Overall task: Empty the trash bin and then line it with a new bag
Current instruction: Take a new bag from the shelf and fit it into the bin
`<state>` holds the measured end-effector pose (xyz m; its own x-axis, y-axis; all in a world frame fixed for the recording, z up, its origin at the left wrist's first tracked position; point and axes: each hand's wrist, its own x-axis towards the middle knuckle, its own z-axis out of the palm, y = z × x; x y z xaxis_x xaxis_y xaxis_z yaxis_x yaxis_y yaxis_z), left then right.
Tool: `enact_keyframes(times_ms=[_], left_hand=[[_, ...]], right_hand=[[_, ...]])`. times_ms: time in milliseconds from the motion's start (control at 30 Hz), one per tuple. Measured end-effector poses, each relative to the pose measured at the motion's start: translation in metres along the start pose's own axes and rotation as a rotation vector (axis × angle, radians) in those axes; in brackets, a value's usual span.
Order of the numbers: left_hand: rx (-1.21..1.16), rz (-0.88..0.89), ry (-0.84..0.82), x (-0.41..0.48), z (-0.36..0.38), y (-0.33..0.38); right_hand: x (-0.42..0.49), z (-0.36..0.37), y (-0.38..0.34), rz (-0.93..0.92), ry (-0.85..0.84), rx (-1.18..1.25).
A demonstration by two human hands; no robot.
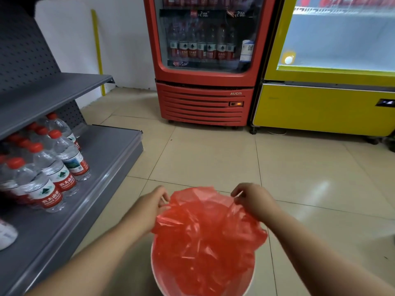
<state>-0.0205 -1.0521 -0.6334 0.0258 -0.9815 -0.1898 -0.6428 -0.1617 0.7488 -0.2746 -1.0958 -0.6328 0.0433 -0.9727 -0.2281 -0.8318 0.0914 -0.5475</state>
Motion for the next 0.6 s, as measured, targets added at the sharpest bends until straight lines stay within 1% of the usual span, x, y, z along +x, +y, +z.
enact_keyframes(times_ms=[33,100,167,200,267,367,467,533,567,600], left_hand=[[-0.071,-0.008,-0.006,0.001,-0.010,0.000],[-0.121,-0.007,-0.040,0.006,-0.022,-0.006],[-0.053,0.024,-0.049,0.010,-0.028,-0.010],[-0.086,-0.005,-0.037,0.013,-0.028,-0.012],[-0.216,-0.133,0.004,0.022,-0.028,-0.022],[-0.314,-0.220,0.007,0.036,-0.022,-0.033],[-0.311,-0.275,0.070,0.034,-0.011,-0.028],[-0.122,-0.242,-0.012,0.032,-0.001,-0.031],[-0.100,-0.245,-0.053,0.031,0.003,-0.037],[-0.143,-0.269,-0.096,0.029,0.007,-0.043]], right_hand=[[0.005,-0.007,0.003,-0.003,0.035,0.023],[0.013,-0.013,0.010,-0.008,0.072,0.098],[0.020,-0.013,0.015,0.028,0.085,0.192],[0.023,-0.011,0.018,0.049,0.084,0.227],[0.029,-0.004,0.021,0.089,0.070,0.258],[0.039,0.010,0.023,0.135,0.038,0.257],[0.046,0.024,0.029,0.159,-0.003,0.193],[0.046,0.033,0.037,0.204,-0.060,0.181],[0.043,0.036,0.041,0.238,-0.102,0.192],[0.039,0.040,0.045,0.269,-0.150,0.203]])
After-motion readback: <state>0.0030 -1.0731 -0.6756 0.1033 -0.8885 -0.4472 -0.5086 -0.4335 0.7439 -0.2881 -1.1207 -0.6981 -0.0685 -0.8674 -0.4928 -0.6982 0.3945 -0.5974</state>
